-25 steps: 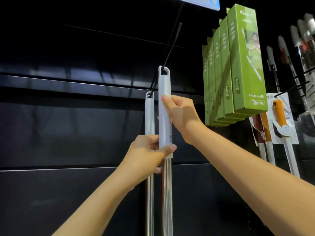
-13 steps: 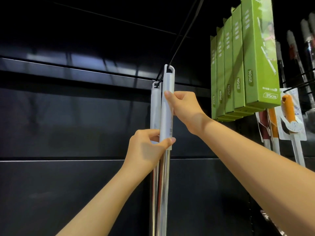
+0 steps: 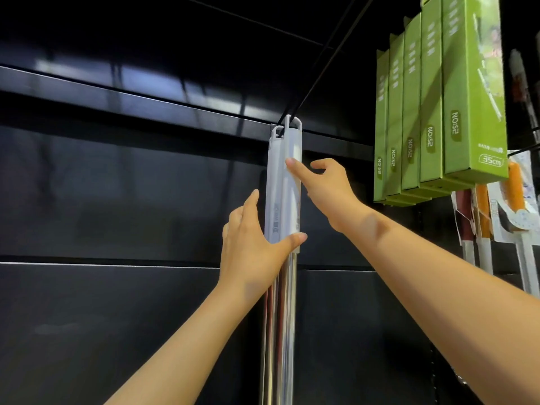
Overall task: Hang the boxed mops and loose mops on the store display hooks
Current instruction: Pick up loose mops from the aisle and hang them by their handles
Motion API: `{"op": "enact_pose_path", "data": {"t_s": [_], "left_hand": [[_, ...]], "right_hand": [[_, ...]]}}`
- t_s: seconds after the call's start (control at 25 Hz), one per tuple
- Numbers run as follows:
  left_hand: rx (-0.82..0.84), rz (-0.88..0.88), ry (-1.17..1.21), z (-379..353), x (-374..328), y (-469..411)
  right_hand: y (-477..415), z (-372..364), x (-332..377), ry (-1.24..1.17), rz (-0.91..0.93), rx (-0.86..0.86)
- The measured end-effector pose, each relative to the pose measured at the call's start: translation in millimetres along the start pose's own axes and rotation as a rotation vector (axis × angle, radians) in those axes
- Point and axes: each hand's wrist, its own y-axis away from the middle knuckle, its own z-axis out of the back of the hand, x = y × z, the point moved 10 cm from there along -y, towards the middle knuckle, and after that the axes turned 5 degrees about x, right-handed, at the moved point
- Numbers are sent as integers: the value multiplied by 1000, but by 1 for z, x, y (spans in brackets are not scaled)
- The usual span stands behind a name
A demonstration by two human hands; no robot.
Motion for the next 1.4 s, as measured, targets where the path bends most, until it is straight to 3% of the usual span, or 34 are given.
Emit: {"op": "enact_pose_path", "data": {"t_s": [0.24,0.48,0.64,0.84,1.0,1.08,1.2,1.4], "left_hand": [[27,5,59,-10,15,-10],[78,115,313,-28,39,-9],[64,157,308,-26,37,-5],[101,263,25,-10,16,-12],[73,181,-695,9,-30,-13],[55,132,-881,8,-54,-7],[90,56,-1004,-15,-90,14],[253,-33,-937,-94,-136,75]], "right_hand": [[-10,-7,-14,-28,40,-14],[-10,-15,-27,-151,8,9],[-9,-12,-23,-79,-4,26],[4,8,-8,244,-133,55],[42,44,3,880,-61,145],[63,70,10,1134,12,179],[92,127,11,1220,-14,216],[153,219,-12,1295,-119,294]]}}
